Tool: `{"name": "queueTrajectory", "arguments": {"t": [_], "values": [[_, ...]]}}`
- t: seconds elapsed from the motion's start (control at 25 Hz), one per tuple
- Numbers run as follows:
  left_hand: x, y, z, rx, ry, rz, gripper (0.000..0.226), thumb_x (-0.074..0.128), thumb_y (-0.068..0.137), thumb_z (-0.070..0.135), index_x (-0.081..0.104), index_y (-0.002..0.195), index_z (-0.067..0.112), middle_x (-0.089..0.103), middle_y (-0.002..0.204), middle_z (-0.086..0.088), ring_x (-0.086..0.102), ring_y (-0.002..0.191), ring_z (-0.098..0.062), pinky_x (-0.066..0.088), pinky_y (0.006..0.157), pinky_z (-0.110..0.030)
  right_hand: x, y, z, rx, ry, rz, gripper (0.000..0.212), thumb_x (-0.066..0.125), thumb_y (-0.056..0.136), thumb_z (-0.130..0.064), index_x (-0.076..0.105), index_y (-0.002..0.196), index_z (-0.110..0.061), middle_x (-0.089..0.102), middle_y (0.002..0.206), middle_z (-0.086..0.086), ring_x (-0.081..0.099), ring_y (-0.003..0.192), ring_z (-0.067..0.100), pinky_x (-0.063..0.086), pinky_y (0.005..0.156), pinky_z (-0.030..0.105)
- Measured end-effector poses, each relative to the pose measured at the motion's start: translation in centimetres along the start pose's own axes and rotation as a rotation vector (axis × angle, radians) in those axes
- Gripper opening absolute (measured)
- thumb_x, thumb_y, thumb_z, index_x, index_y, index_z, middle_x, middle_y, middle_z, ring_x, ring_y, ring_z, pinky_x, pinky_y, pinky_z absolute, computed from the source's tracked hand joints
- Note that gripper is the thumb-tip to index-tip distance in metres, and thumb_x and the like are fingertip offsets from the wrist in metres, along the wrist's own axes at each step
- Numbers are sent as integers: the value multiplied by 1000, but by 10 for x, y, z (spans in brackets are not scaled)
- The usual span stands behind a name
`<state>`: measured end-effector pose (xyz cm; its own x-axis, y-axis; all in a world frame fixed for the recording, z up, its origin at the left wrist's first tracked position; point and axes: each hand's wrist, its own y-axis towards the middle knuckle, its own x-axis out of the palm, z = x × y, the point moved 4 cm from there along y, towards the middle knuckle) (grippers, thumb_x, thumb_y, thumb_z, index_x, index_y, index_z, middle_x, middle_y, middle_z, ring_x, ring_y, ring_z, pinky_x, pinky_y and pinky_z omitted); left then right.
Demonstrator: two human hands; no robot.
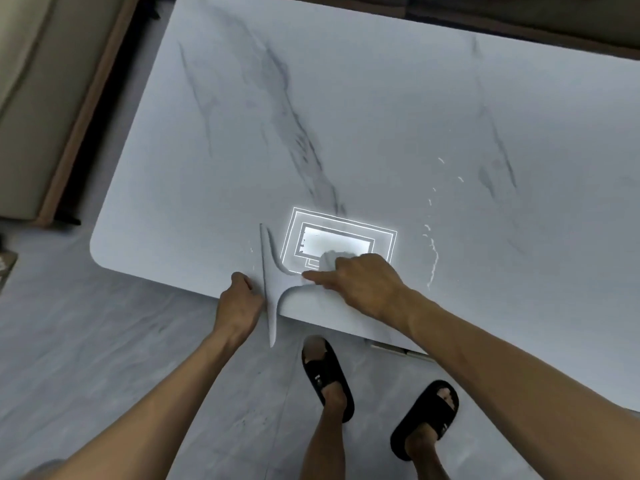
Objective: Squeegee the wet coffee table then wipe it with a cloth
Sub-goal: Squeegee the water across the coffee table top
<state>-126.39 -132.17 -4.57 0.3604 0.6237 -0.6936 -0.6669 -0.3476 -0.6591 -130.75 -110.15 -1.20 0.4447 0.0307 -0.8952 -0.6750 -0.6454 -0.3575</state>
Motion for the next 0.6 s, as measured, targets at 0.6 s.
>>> {"name": "queueTrajectory", "arguments": {"t": [0.6], "values": [[73,-27,90,168,110,-87,21,34,91,3,53,98,-2,46,117,-23,49,113,-42,45,90,-40,5,-273,153,690,46,35,40,36,97,-46,38,135,-58,47,68,-10,52,60,14,37,48,27]]}}
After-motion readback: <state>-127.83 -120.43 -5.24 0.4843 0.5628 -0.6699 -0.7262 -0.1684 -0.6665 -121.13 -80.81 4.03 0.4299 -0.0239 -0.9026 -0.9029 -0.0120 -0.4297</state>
